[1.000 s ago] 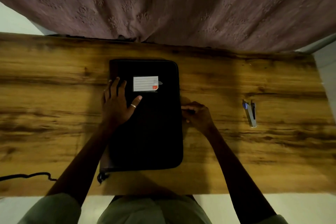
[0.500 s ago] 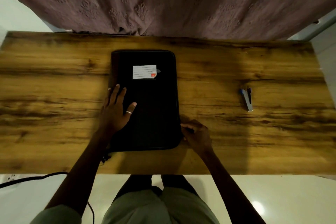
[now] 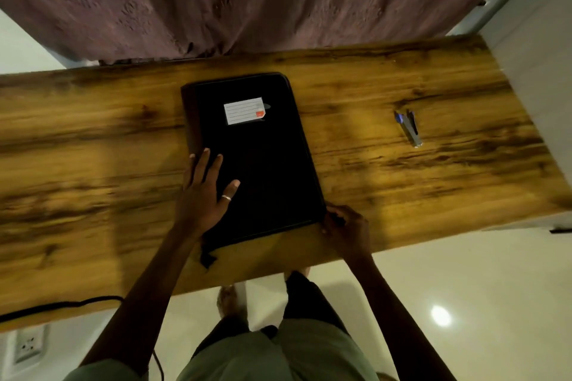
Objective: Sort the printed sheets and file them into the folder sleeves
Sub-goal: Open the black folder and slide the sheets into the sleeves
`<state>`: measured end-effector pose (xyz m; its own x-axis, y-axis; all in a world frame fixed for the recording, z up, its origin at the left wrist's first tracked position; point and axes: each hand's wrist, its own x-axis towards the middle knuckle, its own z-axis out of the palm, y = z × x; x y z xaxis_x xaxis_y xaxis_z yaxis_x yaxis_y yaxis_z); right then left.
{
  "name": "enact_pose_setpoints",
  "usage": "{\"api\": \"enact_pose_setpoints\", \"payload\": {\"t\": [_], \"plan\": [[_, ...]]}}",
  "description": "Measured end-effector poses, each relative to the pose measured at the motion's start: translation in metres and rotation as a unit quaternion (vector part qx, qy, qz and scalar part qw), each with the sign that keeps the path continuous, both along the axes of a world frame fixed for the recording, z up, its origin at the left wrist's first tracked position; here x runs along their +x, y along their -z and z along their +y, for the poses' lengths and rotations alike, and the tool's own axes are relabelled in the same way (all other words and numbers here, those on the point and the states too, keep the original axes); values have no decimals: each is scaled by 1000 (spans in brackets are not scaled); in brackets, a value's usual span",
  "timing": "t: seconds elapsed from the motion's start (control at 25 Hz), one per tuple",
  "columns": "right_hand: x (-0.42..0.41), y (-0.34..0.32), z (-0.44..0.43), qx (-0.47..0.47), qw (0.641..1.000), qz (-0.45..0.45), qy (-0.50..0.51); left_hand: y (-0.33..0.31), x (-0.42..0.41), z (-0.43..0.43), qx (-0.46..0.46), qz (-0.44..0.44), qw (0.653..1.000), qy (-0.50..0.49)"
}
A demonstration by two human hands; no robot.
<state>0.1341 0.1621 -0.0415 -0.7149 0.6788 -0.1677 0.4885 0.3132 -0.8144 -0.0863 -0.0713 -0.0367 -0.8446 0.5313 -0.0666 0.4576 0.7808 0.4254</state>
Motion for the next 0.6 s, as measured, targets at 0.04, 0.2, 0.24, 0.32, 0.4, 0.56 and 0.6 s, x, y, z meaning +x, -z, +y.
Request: {"api": "enact_pose_setpoints", "payload": {"t": [0.04,0.2,0.24,0.32,0.4,0.56,0.6], "plan": [[3,-1,-12,-9,1000,-3,30,2,0,-8,-1,5,1000,25],[4,-3,-69,-85,979,42,179,9,10,-40,-4,2,996,87],[-1,-3,-82,-104,970,63,212,9,12,-45,-3,-6,995,95],[-13,-4,-100,-167,941,113,271,7,12,-49,-4,-25,994,109],[-22,-6,-116,-225,906,149,327,5,11,-52,-6,-39,992,124],[-32,-11,-152,-278,884,152,344,1,9,-53,-6,-62,989,135],[-34,-13,-161,-289,880,158,342,0,8,-53,-10,-64,988,137]]}}
